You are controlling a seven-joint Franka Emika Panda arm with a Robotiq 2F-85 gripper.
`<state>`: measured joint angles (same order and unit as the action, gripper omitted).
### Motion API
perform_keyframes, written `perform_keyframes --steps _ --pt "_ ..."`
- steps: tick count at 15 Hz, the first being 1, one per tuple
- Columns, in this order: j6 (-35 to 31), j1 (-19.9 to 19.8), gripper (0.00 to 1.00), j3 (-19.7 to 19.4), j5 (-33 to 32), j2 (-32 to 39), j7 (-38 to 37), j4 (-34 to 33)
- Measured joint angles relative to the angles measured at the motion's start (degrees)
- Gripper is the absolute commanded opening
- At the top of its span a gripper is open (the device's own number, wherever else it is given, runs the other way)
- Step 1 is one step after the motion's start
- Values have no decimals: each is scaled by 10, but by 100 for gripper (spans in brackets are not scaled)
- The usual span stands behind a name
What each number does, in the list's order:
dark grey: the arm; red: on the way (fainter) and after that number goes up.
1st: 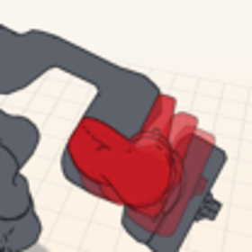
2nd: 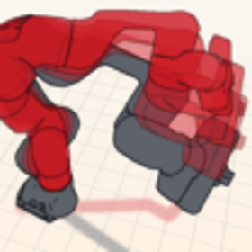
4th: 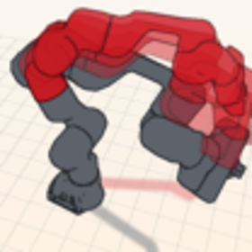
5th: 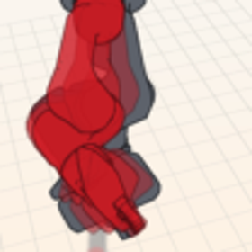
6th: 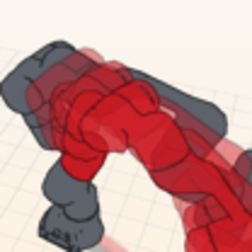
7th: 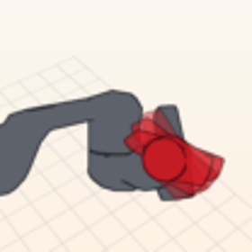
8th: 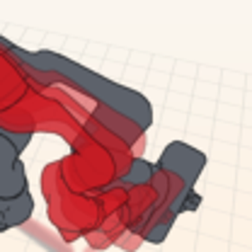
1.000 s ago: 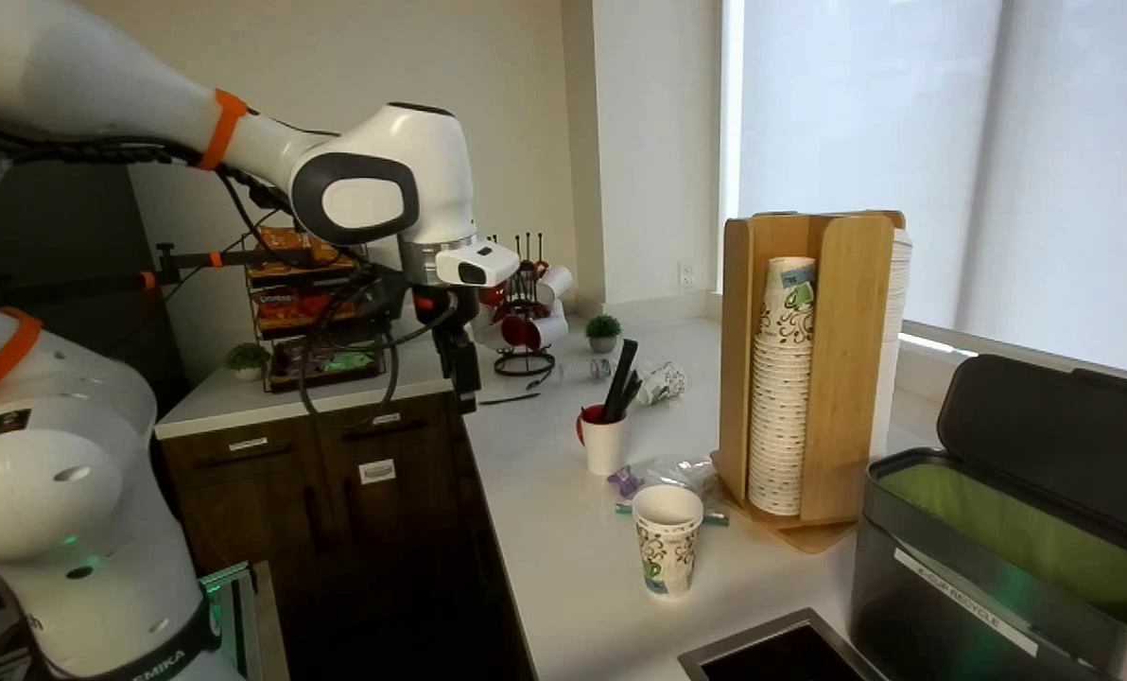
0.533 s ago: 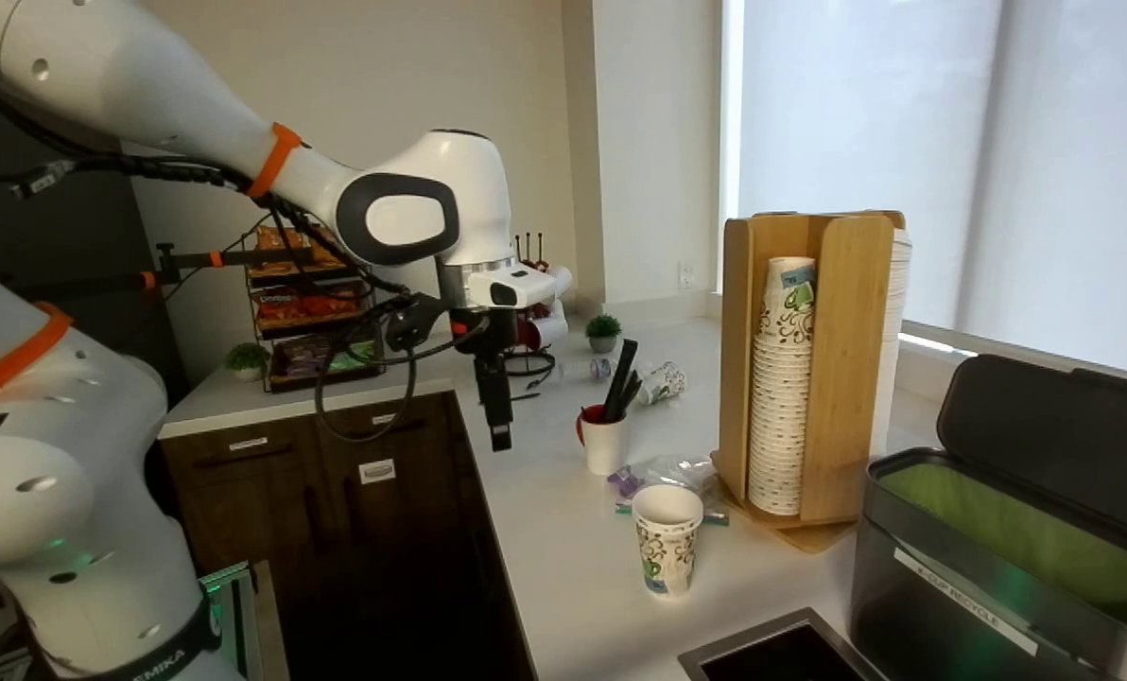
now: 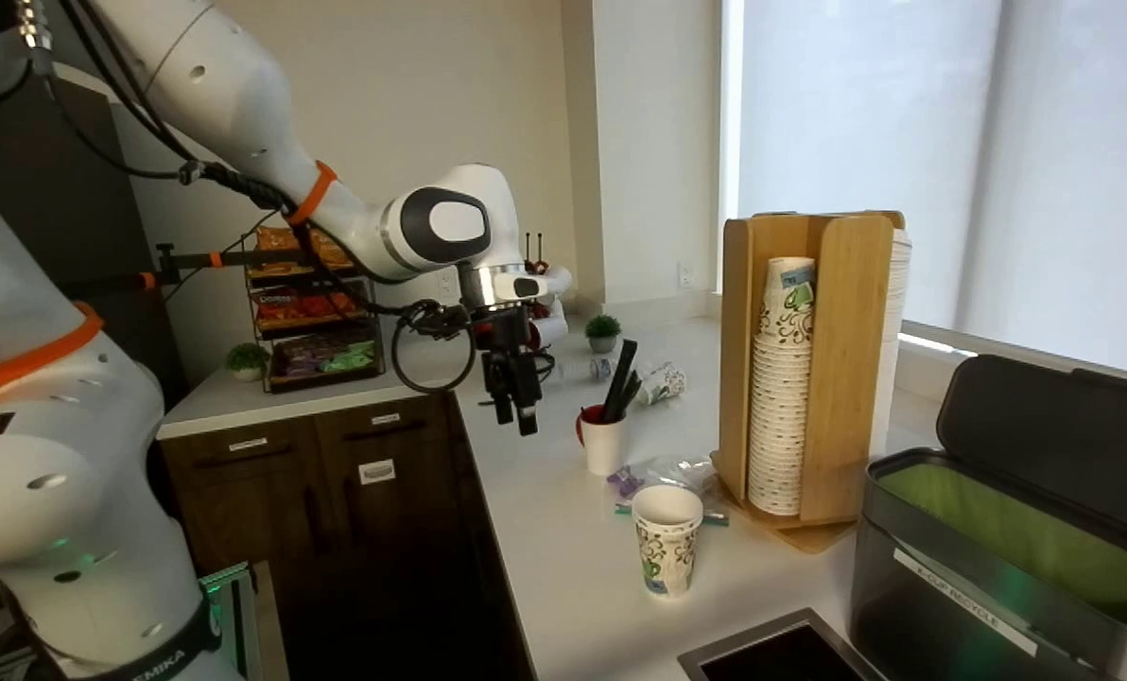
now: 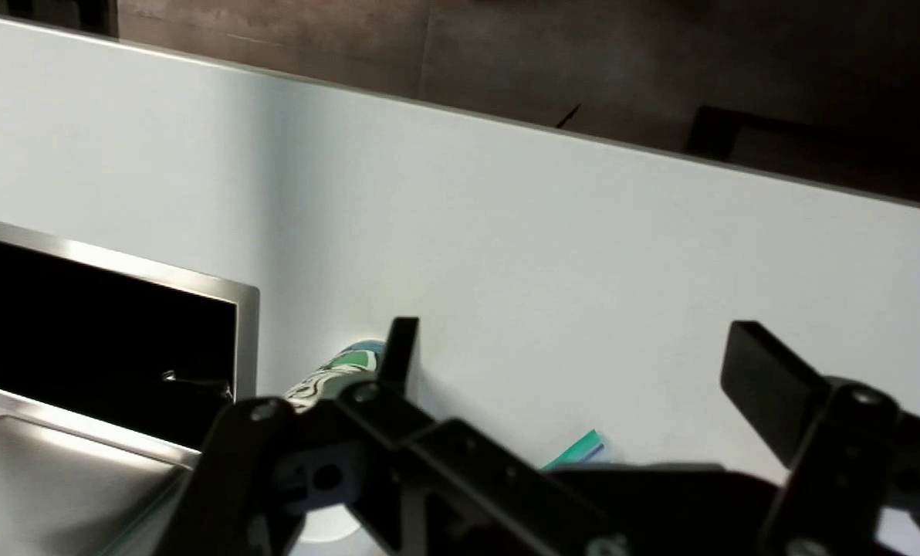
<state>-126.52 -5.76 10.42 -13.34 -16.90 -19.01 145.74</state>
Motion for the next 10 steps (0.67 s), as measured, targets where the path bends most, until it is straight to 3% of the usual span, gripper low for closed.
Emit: perform_keyframes --steps 6,10 --pt "-28 5 100 -12 -14 5 0 -4" --pt "-67 3 100 -6 -158 96 -25 -49"
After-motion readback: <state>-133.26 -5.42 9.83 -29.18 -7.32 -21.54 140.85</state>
